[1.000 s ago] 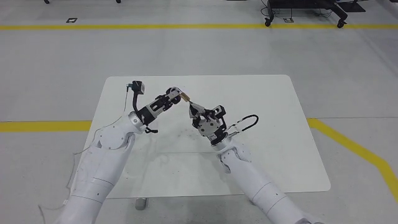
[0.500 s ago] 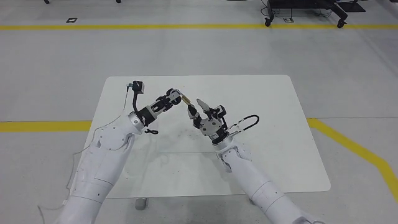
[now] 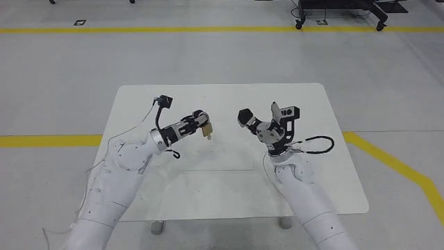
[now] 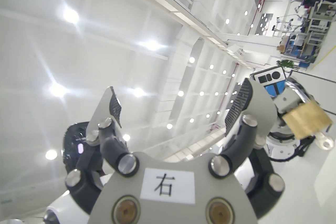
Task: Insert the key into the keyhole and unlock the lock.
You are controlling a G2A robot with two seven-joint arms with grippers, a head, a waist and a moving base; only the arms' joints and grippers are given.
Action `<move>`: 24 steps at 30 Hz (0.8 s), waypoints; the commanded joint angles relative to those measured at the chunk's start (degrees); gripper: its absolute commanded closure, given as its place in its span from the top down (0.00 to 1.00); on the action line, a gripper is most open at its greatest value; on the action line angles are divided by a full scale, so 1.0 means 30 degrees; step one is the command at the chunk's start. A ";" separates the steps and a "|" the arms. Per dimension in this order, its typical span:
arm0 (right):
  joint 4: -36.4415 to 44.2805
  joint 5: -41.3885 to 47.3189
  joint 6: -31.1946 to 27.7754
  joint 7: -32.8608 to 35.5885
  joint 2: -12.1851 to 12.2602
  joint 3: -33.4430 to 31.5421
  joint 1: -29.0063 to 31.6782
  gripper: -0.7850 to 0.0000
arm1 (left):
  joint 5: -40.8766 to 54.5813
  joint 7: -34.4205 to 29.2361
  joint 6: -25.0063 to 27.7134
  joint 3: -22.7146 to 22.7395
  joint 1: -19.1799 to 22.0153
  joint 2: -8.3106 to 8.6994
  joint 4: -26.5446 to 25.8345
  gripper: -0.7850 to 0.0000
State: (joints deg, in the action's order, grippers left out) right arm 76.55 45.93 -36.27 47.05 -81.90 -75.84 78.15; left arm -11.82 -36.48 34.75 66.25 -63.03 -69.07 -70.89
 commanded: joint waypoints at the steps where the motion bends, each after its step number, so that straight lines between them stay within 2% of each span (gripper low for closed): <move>1: 0.1165 -0.4983 -0.0427 -0.1855 0.0309 -0.1379 0.0686 1.00 | -0.0980 -0.1078 -0.0514 -0.0460 0.0133 0.0022 0.0172 0.00; 2: 0.1992 -0.7472 -0.0144 -0.3108 0.0430 -0.1910 0.1120 1.00 | -0.1419 -0.1653 -0.0896 -0.0695 0.0259 0.0030 0.0233 0.00; 3: 0.2284 -0.8267 0.0049 -0.3516 0.0462 -0.2042 0.1278 1.00 | -0.1818 -0.1936 -0.1318 -0.0887 0.0358 0.0026 0.0294 0.00; 9: 0.2284 -0.8267 0.0049 -0.3516 0.0462 -0.2042 0.1278 1.00 | -0.3243 -0.2679 -0.2849 -0.2065 0.0656 -0.0105 0.0428 0.02; 10: 0.2284 -0.8267 0.0049 -0.3516 0.0462 -0.2042 0.1278 1.00 | -0.3407 -0.2605 -0.2982 -0.2139 0.0723 -0.0116 0.0427 0.32; 11: 0.2284 -0.8267 0.0049 -0.3516 0.0462 -0.2042 0.1278 1.00 | -0.3494 -0.2513 -0.3113 -0.2195 0.0740 -0.0125 0.0481 0.47; 12: 0.2284 -0.8267 0.0049 -0.3516 0.0462 -0.2042 0.1278 1.00 | -0.3485 -0.2484 -0.3246 -0.2237 0.0767 -0.0135 0.0517 1.00; 21: 0.2284 -0.8267 0.0049 -0.3516 0.0462 -0.2042 0.1278 1.00 | -0.1434 -0.3780 -0.4659 -0.2043 0.1138 -0.0141 0.0979 1.00; 24: 0.2284 -0.8267 0.0049 -0.3516 0.0462 -0.2042 0.1278 1.00 | -0.0937 -0.3158 -0.5126 -0.1650 0.1407 -0.0129 0.1086 1.00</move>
State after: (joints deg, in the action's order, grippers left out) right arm 83.41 21.12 -36.12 36.50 -80.52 -81.97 81.98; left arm -14.80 -47.18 19.53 60.84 -58.98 -69.49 -67.72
